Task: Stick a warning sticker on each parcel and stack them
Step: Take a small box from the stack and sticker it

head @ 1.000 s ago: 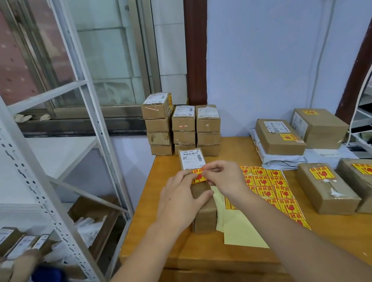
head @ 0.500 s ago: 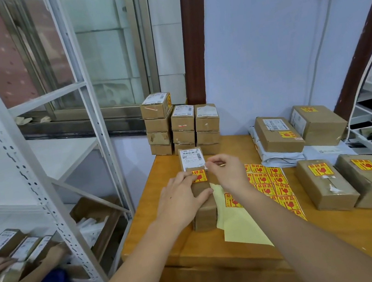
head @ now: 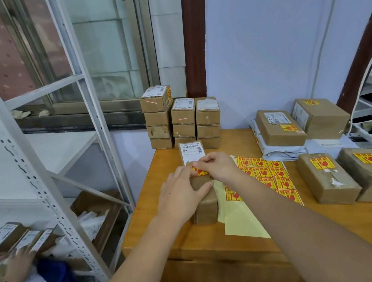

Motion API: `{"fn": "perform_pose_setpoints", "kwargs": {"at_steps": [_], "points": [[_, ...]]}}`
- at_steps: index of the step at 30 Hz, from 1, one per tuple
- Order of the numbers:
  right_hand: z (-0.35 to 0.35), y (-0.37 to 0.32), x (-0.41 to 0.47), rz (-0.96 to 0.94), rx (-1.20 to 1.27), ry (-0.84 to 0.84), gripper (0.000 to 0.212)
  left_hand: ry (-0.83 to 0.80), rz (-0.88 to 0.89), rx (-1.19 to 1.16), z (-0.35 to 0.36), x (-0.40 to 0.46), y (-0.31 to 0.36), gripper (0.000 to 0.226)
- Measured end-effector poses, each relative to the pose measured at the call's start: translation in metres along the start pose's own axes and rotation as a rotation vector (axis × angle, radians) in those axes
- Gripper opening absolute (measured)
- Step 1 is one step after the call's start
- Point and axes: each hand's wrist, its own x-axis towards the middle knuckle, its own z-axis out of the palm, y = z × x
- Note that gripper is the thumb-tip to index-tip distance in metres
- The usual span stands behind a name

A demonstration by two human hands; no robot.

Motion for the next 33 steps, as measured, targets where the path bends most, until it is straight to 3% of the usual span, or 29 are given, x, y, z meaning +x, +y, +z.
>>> {"fn": "perform_pose_setpoints", "kwargs": {"at_steps": [8,13,22,25,30,33], "points": [[0.0,-0.005,0.007,-0.008,-0.153,0.056,0.026,0.008,-0.007,-0.012,0.002,0.0,-0.001,0.054],[-0.002,-0.006,0.004,-0.06,-0.241,0.0,0.027,0.032,-0.013,-0.039,0.004,0.0,-0.003,0.055],[-0.027,0.0,-0.011,0.007,0.104,-0.345,0.022,0.048,-0.018,-0.051,0.003,0.002,-0.003,0.056],[-0.029,0.005,-0.013,0.016,0.146,-0.384,0.031,0.047,-0.023,-0.052,0.003,0.002,-0.003,0.058],[-0.031,-0.005,-0.016,0.045,0.09,-0.431,0.026,0.047,-0.032,-0.053,0.004,0.003,-0.005,0.059],[-0.025,-0.007,-0.016,0.015,0.015,-0.365,0.028,0.043,-0.029,-0.108,0.006,0.004,-0.006,0.056]]}}
